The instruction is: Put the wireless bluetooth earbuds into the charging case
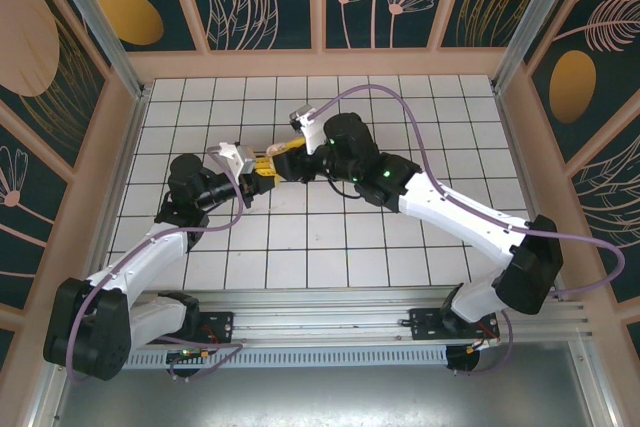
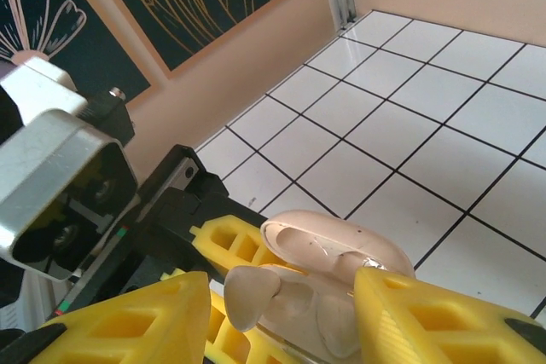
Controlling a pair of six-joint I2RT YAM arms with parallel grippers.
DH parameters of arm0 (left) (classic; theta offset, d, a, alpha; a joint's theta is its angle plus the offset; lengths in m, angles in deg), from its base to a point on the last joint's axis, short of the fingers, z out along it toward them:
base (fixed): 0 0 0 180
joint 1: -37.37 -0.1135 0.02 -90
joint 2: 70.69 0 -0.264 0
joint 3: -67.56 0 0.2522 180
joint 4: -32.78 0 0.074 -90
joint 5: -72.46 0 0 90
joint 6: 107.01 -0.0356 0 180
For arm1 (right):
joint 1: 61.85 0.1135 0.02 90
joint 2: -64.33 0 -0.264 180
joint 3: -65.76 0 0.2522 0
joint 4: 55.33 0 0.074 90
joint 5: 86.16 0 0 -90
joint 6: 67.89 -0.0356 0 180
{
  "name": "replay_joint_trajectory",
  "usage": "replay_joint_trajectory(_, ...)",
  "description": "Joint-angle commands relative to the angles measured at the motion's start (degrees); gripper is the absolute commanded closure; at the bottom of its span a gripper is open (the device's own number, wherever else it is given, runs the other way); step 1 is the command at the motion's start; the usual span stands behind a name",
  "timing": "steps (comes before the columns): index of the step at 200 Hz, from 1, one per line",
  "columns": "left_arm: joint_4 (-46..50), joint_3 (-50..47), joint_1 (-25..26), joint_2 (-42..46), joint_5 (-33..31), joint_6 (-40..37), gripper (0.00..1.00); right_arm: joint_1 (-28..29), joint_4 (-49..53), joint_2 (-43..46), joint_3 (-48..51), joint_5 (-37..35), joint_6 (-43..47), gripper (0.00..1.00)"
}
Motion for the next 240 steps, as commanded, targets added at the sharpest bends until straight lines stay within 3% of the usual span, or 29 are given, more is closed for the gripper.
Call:
replay_joint_trajectory(1, -2.8, 1.6, 0.2, 1.0, 0.4, -1.3, 0.97, -0.8, -1.4, 2.8, 0.8, 2.9, -1.9, 0.51)
replay_joint_trajectory(91, -2.2, 1.7, 0.2, 0.9, 0.2, -1.6, 0.97, -2.2, 1.0, 1.5, -1.8, 7.7, -5.3, 0.56)
replay_joint_trajectory(240, -1.1, 1.9, 0.3, 1.1, -0.1, -2.2, 0.97, -1.2, 7.0, -2.4, -7.7, 5.8, -2.6, 0.57)
